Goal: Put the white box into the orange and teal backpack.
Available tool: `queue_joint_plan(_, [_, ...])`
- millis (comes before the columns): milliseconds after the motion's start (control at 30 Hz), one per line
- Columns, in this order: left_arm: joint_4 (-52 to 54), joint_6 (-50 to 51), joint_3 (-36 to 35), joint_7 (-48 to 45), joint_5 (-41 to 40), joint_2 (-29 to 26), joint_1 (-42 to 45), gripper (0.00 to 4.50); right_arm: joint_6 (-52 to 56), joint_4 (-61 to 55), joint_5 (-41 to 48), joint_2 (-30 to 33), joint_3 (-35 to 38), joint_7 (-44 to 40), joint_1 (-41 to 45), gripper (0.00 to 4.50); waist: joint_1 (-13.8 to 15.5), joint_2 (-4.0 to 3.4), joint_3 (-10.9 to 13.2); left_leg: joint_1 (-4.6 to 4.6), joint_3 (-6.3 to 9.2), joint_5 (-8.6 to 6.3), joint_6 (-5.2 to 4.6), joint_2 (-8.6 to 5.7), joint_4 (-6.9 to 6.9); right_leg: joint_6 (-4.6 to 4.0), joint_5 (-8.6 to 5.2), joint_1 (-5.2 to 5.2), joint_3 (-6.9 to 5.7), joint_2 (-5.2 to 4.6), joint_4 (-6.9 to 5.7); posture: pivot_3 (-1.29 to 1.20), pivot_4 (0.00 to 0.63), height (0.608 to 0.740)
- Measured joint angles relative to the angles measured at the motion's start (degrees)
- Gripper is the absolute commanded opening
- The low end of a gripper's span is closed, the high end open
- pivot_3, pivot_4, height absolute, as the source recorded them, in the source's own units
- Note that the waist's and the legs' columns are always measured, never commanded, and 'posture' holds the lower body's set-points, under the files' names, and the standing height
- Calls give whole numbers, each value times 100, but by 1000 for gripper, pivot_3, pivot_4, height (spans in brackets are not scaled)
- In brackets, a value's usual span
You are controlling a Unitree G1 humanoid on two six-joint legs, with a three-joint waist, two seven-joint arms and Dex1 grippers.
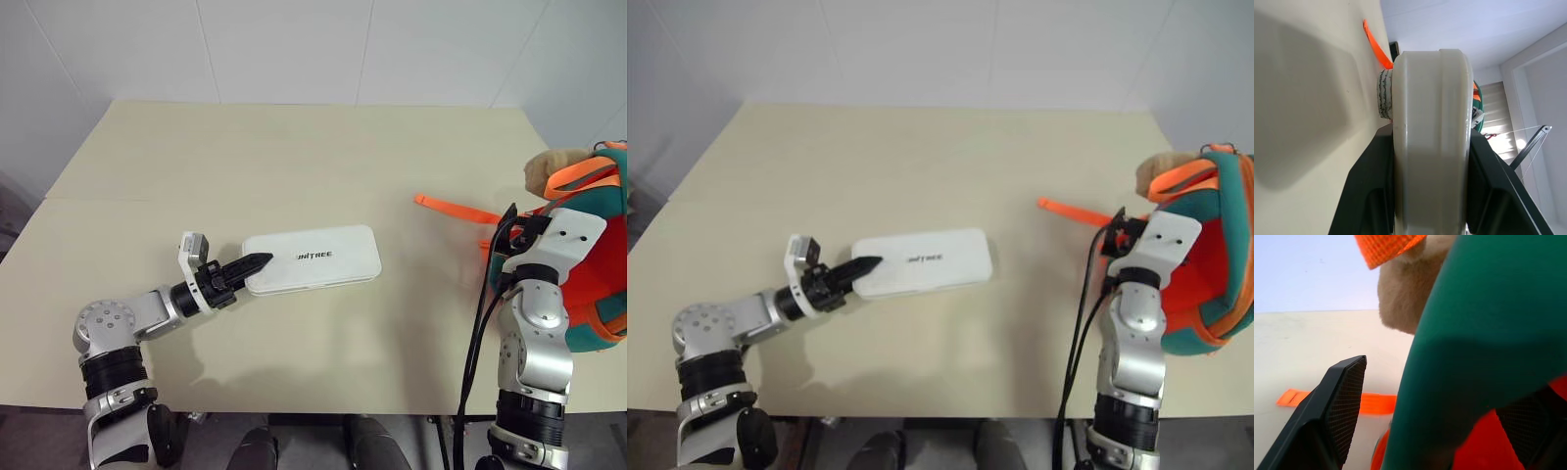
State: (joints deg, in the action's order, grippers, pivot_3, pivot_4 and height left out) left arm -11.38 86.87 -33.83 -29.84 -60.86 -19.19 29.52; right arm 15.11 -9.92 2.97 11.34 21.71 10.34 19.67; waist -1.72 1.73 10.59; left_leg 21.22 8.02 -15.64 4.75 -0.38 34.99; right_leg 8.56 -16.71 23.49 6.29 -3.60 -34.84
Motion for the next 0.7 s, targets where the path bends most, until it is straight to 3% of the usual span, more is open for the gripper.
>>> queue_joint_plan(67, [19,0,-3,48,-23,1,-69,1326,-72,228,-12,14,45,105,138,3903,0,0,0,0,0,0,0,0,0,0,0,0,0,1,1,0,150,740])
queue_joint_plan(400, [23,-11,-7,126,-124,-16,-98,1326,-171,595,-13,188,95,146,406,533,-2,-1,1,0,0,1,1,0,1,0,0,0,0,1,0,0,150,740])
queue_joint_plan(700, [-152,-221,14,20,-125,-488,-60,1326,-123,458,199,356,-139,-449,402,474,-22,-2,1,0,0,1,1,1,0,0,0,1,0,2,0,0,150,740])
